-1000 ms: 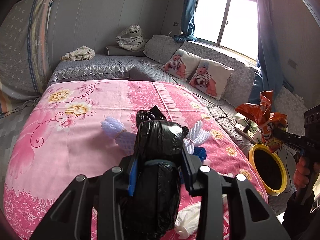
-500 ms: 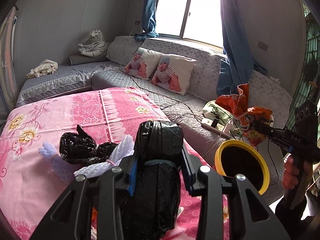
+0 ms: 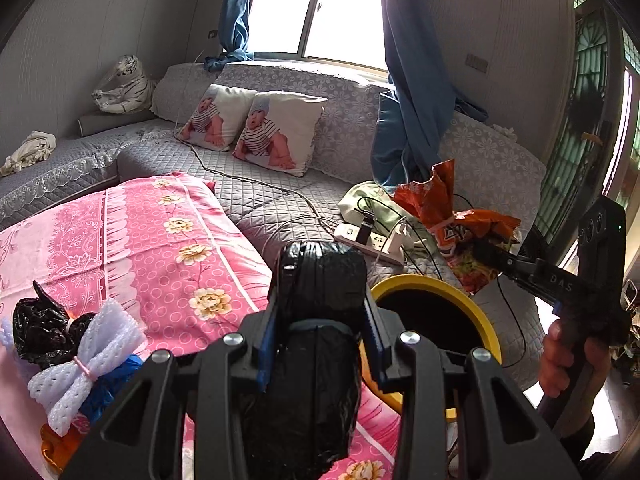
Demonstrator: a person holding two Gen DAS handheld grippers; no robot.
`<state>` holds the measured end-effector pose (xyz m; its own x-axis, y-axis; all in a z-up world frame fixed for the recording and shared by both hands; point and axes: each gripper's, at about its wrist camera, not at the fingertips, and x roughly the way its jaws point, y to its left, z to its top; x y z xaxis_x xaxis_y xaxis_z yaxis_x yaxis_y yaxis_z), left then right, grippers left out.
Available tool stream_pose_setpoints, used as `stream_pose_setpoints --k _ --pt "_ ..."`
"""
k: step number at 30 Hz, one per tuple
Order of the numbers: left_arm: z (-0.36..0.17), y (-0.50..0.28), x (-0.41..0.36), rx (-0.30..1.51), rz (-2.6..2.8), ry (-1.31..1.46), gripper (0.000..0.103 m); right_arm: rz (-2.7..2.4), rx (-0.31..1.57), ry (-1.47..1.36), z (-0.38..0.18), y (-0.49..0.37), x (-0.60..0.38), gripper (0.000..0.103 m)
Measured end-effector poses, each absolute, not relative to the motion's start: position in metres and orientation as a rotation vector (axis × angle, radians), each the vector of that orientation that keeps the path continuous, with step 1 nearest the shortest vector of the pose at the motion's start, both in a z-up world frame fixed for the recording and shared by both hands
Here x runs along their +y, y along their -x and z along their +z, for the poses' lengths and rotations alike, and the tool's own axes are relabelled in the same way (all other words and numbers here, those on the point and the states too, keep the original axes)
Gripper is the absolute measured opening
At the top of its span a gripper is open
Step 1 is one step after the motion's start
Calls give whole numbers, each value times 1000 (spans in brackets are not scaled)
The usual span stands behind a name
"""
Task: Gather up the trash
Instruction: 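Carry the black bag and orange wrapper with both tools over the yellow bin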
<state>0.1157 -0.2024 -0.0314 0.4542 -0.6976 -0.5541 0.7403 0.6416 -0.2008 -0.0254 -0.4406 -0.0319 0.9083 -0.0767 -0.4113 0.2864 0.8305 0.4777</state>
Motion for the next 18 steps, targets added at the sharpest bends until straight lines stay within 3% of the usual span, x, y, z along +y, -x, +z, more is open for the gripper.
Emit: stream_pose_setpoints --k 18 --pt "-61 -90 -314 715 -1019 -120 34 -442 386 -577 -56 63 -493 8"
